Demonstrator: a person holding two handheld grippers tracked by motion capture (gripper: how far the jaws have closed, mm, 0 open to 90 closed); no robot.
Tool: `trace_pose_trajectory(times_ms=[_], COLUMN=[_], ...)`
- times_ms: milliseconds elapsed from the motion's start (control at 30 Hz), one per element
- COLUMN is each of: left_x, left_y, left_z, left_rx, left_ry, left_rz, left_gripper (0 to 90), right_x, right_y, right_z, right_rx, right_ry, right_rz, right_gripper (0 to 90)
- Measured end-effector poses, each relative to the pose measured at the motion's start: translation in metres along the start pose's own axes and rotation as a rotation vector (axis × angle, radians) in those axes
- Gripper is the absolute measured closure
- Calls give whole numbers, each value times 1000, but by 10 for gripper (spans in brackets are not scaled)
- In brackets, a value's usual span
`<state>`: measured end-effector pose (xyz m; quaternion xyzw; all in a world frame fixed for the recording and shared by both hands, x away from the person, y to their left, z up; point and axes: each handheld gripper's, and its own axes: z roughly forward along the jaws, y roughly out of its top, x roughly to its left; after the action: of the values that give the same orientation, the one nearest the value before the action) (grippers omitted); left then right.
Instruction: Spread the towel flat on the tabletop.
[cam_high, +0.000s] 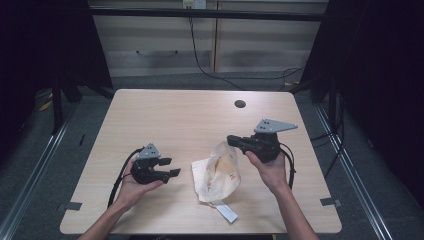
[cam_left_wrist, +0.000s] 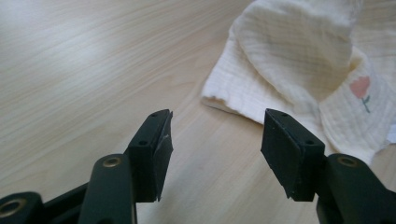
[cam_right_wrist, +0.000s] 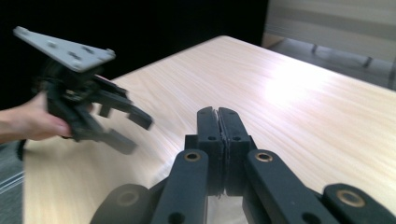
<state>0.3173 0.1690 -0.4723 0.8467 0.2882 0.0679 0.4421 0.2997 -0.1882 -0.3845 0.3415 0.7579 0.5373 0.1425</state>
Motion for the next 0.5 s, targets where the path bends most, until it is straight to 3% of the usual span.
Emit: trace_pose_trajectory(times_ms=[67,133,167,233,367,433,500], left_x=[-2,-5,-7,-9,-21,-36,-41], left_y=[0,1,1,1,4,6,6], left_z=[2,4,5,7,12,19,22], left_rx=[2,13,14,25,25,30,35], left_ry=[-6,-14,-16,-26,-62,-106,-128], left_rz=[5,16,14,27,51,87,94], left_gripper=[425,425,425,457,545,596,620], right_x=[-4,-19,-19,-32,-36,-36,-36], right_y=[-4,-15,-15,-28,-48,-56,-61], right_z=[-5,-22,-22,-35,-33,-28,-25], right_rx=[-4,-17,-17,-15,26,48,51], right_ry=[-18,-74,-74,-109,-114,-114,-108], right_rz=[14,47,47,79,100,106,110], right_gripper=[888,887,887,887,887,887,887])
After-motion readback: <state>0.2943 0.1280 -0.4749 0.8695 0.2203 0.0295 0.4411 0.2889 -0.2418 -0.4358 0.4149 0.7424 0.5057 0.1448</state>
